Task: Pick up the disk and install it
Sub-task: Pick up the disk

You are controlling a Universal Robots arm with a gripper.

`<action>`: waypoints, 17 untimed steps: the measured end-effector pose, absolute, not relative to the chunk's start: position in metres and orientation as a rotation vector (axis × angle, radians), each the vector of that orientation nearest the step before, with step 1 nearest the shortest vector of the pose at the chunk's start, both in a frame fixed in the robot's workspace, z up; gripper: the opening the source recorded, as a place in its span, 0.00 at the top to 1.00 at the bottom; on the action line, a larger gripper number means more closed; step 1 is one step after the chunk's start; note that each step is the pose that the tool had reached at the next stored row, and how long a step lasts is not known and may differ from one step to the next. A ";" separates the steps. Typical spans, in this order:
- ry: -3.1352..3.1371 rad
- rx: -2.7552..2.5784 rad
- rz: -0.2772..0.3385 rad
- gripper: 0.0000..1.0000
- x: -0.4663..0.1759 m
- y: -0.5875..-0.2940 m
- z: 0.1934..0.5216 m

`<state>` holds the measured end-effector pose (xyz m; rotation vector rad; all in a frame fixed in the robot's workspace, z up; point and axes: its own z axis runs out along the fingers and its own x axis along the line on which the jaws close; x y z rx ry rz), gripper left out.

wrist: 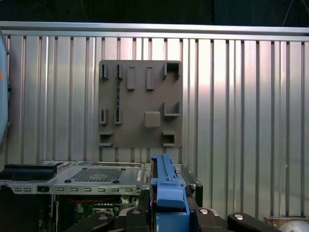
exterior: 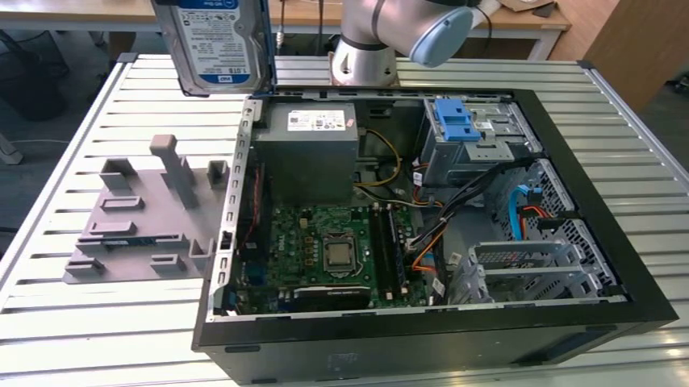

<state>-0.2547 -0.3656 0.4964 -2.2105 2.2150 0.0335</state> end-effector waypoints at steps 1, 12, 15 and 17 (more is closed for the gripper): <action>2.215 -2.211 0.034 0.64 -0.254 -0.366 0.496; 2.215 -2.210 0.034 0.64 -0.253 -0.366 0.496; 2.215 -2.211 0.034 0.64 -0.253 -0.366 0.496; 2.215 -2.210 0.033 0.64 -0.253 -0.367 0.496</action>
